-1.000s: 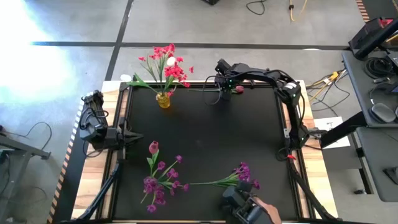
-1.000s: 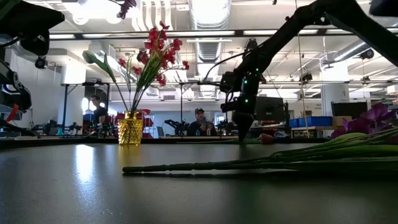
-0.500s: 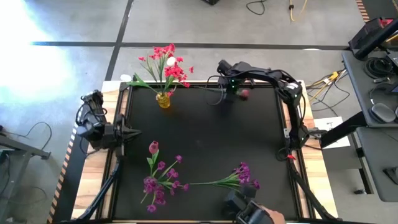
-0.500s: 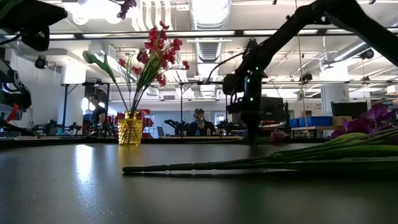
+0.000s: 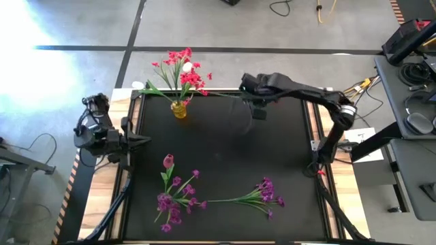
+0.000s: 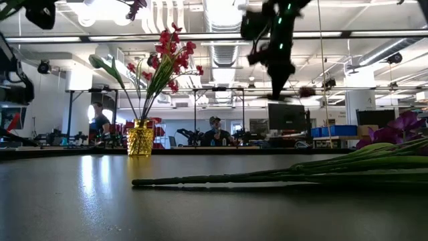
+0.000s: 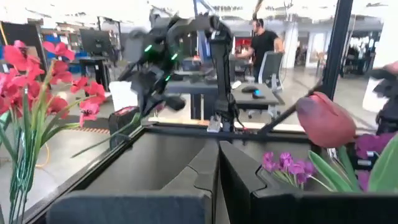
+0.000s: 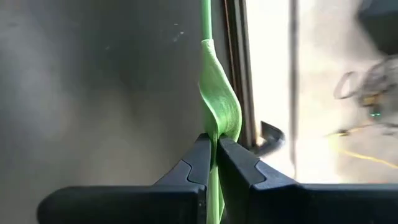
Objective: Sort flowers into vase by color
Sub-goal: Put the red tulip into the violet vase
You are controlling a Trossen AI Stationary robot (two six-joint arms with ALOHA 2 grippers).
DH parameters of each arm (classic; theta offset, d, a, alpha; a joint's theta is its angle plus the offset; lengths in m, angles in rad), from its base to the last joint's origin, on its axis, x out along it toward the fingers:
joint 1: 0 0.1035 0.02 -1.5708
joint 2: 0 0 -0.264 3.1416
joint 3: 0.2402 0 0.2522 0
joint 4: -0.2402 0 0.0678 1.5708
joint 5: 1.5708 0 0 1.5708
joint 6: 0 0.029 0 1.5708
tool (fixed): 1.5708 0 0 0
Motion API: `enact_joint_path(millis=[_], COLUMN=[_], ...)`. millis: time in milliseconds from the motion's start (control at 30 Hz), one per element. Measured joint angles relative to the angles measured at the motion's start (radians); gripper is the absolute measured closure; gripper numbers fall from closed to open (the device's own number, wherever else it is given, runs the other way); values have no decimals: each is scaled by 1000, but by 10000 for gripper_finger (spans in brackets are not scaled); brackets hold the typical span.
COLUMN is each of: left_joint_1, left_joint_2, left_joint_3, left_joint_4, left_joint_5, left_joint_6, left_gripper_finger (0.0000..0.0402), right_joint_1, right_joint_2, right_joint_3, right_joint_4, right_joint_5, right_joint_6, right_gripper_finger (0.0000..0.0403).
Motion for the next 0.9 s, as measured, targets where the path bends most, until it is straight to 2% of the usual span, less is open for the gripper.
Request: enact_joint_path(millis=[133,300,433,600,700,900], left_joint_1=[0,0,20,121,209,418], left_joint_2=[122,298,436,571,617,666], left_joint_3=[125,297,435,569,602,634], left_joint_4=[-206,-446,-694,-1030,-1060,-940], left_joint_5=[27,58,67,162,239,454], left_joint_6=[-167,-357,-537,-826,-839,-610], left_gripper_finger=[401,401,401,401,401,401], right_joint_1=[153,334,453,553,574,573], right_joint_2=[-63,-72,-35,36,92,212], right_joint_3=[0,-1,-1,42,108,290], right_joint_4=[-79,-112,-110,-128,-132,-144], right_joint_5=[114,196,205,194,193,195], right_joint_6=[64,146,188,225,214,142], right_gripper_finger=[385,385,385,385,385,385])
